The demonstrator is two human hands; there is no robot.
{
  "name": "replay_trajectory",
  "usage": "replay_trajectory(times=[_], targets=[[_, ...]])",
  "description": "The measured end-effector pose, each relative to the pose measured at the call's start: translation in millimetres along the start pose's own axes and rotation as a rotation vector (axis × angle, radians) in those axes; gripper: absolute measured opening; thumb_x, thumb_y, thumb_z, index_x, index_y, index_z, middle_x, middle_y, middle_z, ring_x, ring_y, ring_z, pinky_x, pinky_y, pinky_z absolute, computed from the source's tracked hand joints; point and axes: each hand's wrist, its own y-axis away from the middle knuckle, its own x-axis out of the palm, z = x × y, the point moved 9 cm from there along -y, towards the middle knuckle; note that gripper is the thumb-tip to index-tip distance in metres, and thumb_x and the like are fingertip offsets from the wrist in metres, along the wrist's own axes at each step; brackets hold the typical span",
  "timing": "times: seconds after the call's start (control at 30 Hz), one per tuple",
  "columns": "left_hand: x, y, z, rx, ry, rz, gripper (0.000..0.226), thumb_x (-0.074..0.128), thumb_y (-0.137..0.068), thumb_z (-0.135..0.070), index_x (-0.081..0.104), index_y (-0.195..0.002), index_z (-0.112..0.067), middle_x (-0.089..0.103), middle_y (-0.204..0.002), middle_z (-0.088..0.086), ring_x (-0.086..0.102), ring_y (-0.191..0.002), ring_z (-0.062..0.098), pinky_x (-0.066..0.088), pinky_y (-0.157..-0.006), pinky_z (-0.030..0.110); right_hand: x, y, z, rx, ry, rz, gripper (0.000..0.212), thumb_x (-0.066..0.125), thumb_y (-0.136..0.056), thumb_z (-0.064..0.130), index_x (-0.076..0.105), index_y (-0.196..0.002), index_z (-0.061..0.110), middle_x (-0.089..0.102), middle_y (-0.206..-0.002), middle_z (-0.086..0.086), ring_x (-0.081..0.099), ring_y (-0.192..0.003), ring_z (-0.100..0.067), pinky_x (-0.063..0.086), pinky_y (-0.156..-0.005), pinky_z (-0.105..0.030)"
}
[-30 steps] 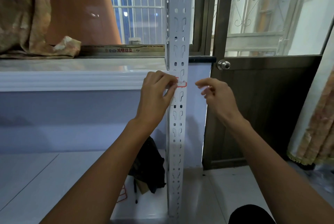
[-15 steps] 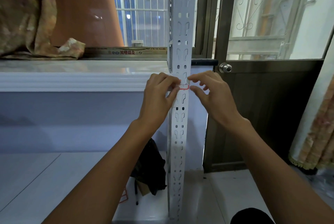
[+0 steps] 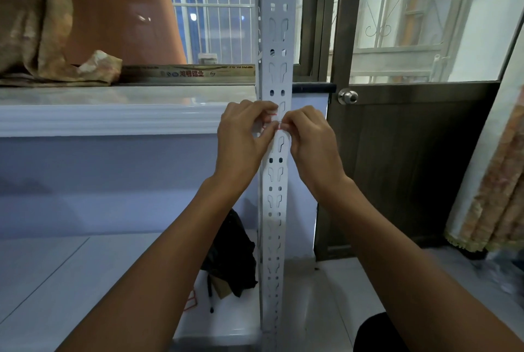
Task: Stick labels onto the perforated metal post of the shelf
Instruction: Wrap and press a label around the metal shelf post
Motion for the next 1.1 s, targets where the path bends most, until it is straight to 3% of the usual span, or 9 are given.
replay_trajectory(times=[0.17,0.33,0.53,0.63,0.77,0.87,1.1], targets=[[1,1,2,0.022,-0.008,0.017,0.023,0.074,-0.089,-0.018,0.072,-0.111,-0.016,0.069,-0.093,-0.005,0.057,-0.094,0.017,0.052,-0.082,0.040,0,4,-1,-0.018,0.003,0.004,0.016,0.065,-0.095,0.006,0.066,-0.110,0.004,0.064,-0.100,-0.011,0.060,-0.093,-0.025,0.054,-0.077,-0.039],[2,0,4,0.035,-0.018,0.021,0.023,0.073,-0.089,-0.019,0.071,-0.112,-0.015,0.069,-0.094,-0.003,0.057,-0.095,0.019,0.053,-0.083,0.042,-1,-2,2,-0.087,0.063,0.000,0.005,0.067,-0.092,0.001,0.068,-0.097,0.003,0.064,-0.093,-0.010,0.059,-0.086,-0.024,0.052,-0.073,-0.038],[3,4,2,-0.006,-0.012,0.016,0.023,0.072,-0.090,-0.018,0.071,-0.113,-0.015,0.069,-0.095,-0.002,0.055,-0.097,0.018,0.050,-0.085,0.038,0,0,3,-0.105,0.037,-0.005,0.006,0.062,-0.095,0.002,0.067,-0.094,0.000,0.063,-0.091,-0.012,0.058,-0.084,-0.024,0.050,-0.072,-0.037],[2,5,1,-0.015,0.001,0.029,0.023,0.072,-0.090,-0.017,0.070,-0.112,-0.015,0.068,-0.095,-0.003,0.054,-0.097,0.016,0.050,-0.085,0.039,-1,0,-7,-0.019,-0.087,0.018,0.006,0.061,-0.098,0.008,0.063,-0.101,0.004,0.061,-0.096,-0.007,0.056,-0.087,-0.017,0.051,-0.076,-0.033],[2,4,3,-0.039,0.026,0.041,0.029,0.073,-0.089,-0.017,0.067,-0.117,-0.016,0.068,-0.096,-0.003,0.055,-0.098,0.016,0.052,-0.088,0.043,-5,1,0,-0.094,0.009,-0.003,0.024,0.067,-0.095,0.008,0.064,-0.118,0.002,0.064,-0.104,-0.011,0.059,-0.096,-0.022,0.049,-0.083,-0.027],[3,5,3,-0.076,0.043,0.051,0.035,0.074,-0.089,-0.017,0.064,-0.123,-0.016,0.068,-0.098,-0.002,0.057,-0.100,0.019,0.052,-0.090,0.045,-5,1,4,-0.167,0.068,-0.030,0.020,0.069,-0.093,0.007,0.068,-0.111,-0.001,0.067,-0.099,-0.013,0.061,-0.091,-0.027,0.052,-0.078,-0.034],[4,6,4,-0.063,0.032,0.036,0.031,0.073,-0.089,-0.017,0.065,-0.119,-0.015,0.069,-0.097,-0.002,0.056,-0.100,0.018,0.052,-0.089,0.044,-4,6,5,-0.183,0.099,-0.093,0.009,0.073,-0.089,0.003,0.071,-0.096,-0.002,0.068,-0.092,-0.014,0.063,-0.083,-0.028,0.054,-0.071,-0.037]])
